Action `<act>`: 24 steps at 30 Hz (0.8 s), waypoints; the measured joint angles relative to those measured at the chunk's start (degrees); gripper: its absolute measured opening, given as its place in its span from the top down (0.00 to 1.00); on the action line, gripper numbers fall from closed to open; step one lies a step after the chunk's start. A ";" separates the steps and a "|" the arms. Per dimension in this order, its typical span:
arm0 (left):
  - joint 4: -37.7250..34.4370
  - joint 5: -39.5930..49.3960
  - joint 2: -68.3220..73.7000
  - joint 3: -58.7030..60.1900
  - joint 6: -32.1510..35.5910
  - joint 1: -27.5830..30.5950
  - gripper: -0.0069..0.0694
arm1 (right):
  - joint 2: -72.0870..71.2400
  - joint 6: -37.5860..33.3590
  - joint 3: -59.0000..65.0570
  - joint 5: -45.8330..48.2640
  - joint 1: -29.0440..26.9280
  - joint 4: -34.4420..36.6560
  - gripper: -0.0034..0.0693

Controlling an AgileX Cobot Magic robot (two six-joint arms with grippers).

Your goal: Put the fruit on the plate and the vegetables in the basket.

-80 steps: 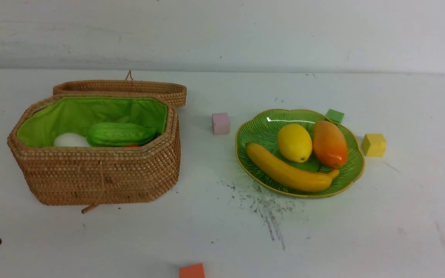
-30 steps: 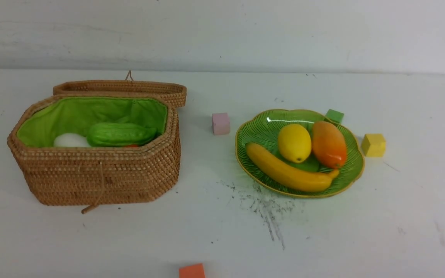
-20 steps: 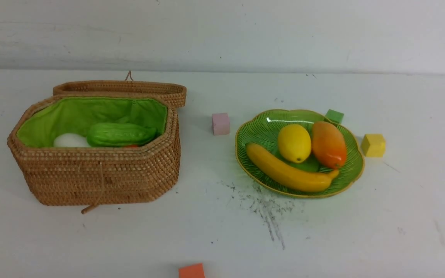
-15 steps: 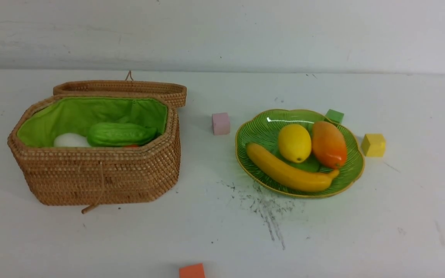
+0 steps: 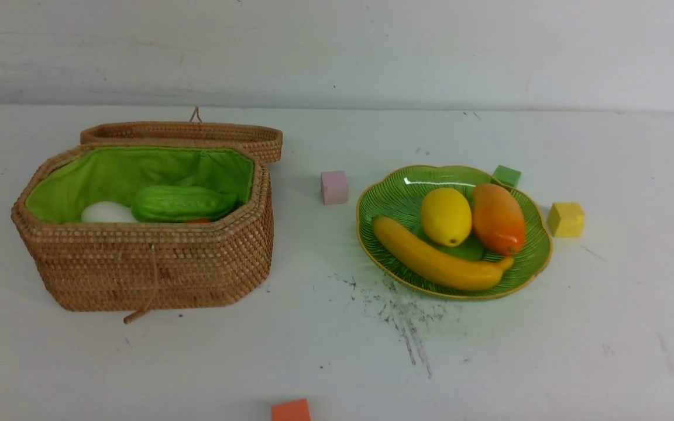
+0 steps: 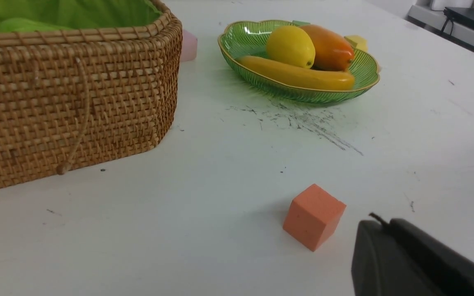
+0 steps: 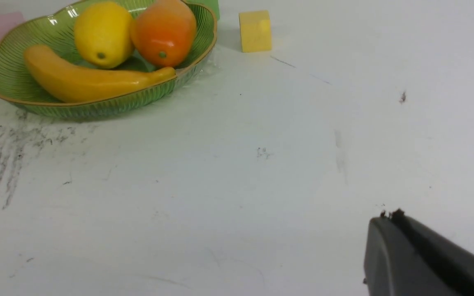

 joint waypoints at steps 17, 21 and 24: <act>13.37 -7.85 0.00 0.00 -8.64 1.95 0.93 | 0.00 0.00 0.00 0.00 0.00 0.00 0.95; 25.28 -10.31 0.00 0.44 -18.77 6.38 0.93 | 0.00 0.00 0.00 0.00 0.00 0.00 0.95; 29.25 -10.76 0.00 2.60 -23.62 9.57 0.93 | 0.00 0.00 0.00 0.00 0.00 0.00 0.95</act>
